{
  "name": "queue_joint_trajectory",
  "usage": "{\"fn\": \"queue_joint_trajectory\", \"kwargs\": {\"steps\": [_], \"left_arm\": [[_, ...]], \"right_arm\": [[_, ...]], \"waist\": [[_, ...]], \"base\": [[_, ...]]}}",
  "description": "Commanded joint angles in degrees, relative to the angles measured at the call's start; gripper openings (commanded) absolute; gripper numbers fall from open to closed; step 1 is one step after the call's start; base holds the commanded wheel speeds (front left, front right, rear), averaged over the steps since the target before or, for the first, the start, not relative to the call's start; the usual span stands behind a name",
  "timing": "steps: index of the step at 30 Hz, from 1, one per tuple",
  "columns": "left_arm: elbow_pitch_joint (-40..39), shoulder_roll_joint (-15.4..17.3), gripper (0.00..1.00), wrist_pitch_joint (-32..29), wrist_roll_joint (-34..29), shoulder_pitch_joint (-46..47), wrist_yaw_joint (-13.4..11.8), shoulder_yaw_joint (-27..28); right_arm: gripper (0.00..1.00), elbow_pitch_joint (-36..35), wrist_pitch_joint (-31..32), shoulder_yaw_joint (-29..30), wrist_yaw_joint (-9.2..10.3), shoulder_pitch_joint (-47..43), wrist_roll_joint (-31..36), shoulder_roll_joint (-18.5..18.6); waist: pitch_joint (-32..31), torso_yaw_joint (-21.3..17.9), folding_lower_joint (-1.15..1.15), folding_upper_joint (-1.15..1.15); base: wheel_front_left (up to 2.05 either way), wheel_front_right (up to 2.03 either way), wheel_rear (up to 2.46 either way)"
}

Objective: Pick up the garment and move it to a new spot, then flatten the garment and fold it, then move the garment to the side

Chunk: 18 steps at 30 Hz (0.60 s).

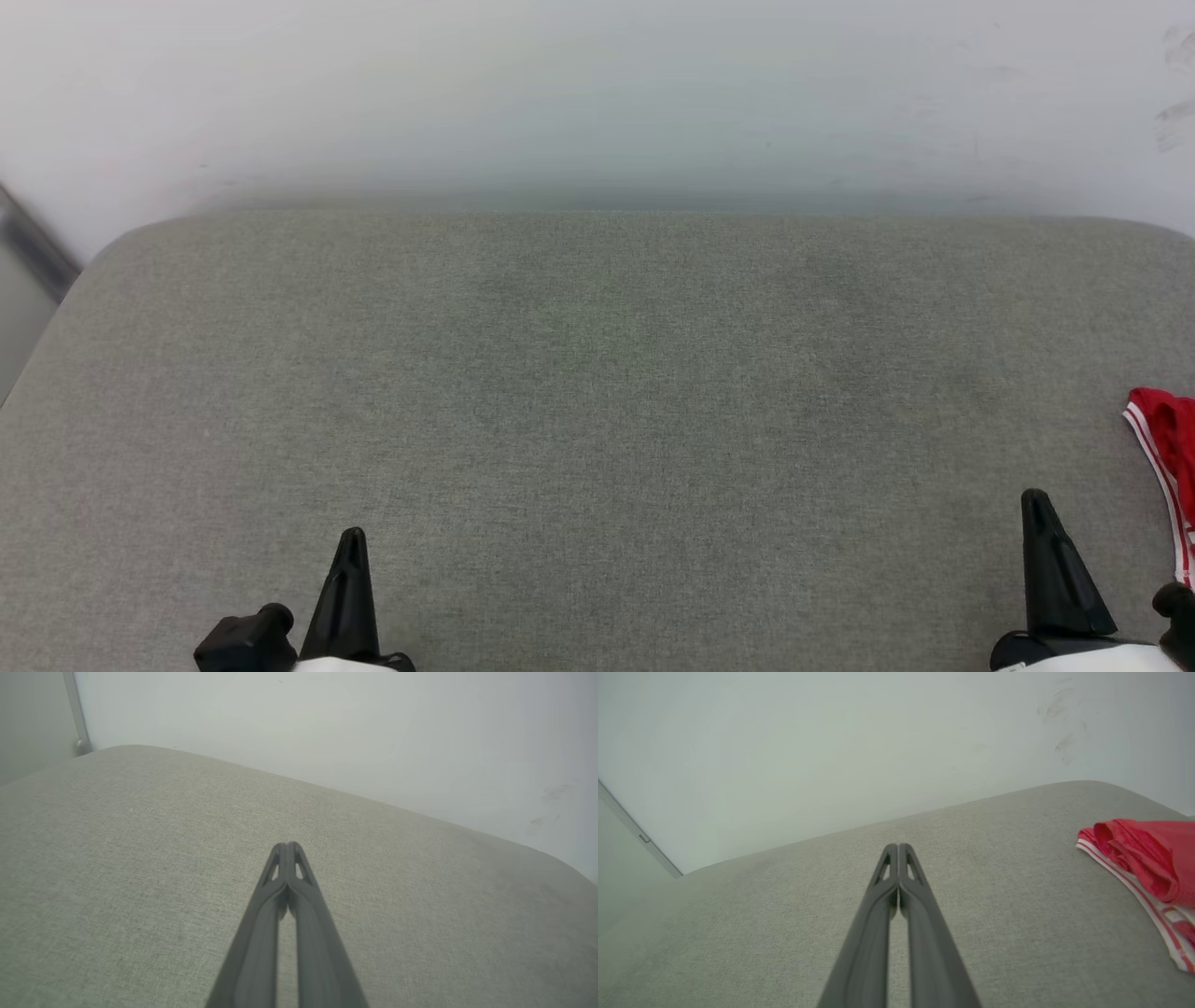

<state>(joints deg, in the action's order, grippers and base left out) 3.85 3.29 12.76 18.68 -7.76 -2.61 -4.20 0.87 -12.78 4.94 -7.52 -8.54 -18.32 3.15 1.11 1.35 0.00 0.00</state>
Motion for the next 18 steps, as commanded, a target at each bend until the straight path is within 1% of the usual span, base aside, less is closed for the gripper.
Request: {"fn": "queue_joint_trajectory", "kwargs": {"steps": [1, 2, 3, 18], "left_arm": [[-0.5, 0.5, 0.0, -0.3, 2.4, 1.6, 0.4, 0.3], [0.0, 0.6, 0.0, -0.7, 4.7, 2.0, 0.7, 0.4], [0.0, 0.6, 0.0, -0.7, 4.7, 2.0, 0.7, 0.4], [2.4, 1.3, 0.0, -3.6, 20.0, 4.7, 2.8, 1.3]], "right_arm": [[0.0, -0.4, 0.3, -0.1, 0.0, 1.8, -2.5, 0.6], [0.0, 0.1, 0.8, -0.2, 0.01, 2.3, -4.7, 0.7], [0.0, 0.1, 0.8, -0.2, 0.01, 2.3, -4.7, 0.7], [0.0, 2.7, 3.8, -0.8, 0.01, 4.9, -19.8, 1.2]], "waist": [[0.0, 0.0, 0.0, 0.0], [0.0, 0.0, 0.0, 0.0], [0.0, 0.0, 0.0, 0.0], [-0.2, -0.2, 0.0, 0.0]], "base": [[0.0, 0.0, 0.0], [0.0, 0.0, 0.0], [0.0, 0.0, 0.0], [0.0, 0.0, 0.0]]}}
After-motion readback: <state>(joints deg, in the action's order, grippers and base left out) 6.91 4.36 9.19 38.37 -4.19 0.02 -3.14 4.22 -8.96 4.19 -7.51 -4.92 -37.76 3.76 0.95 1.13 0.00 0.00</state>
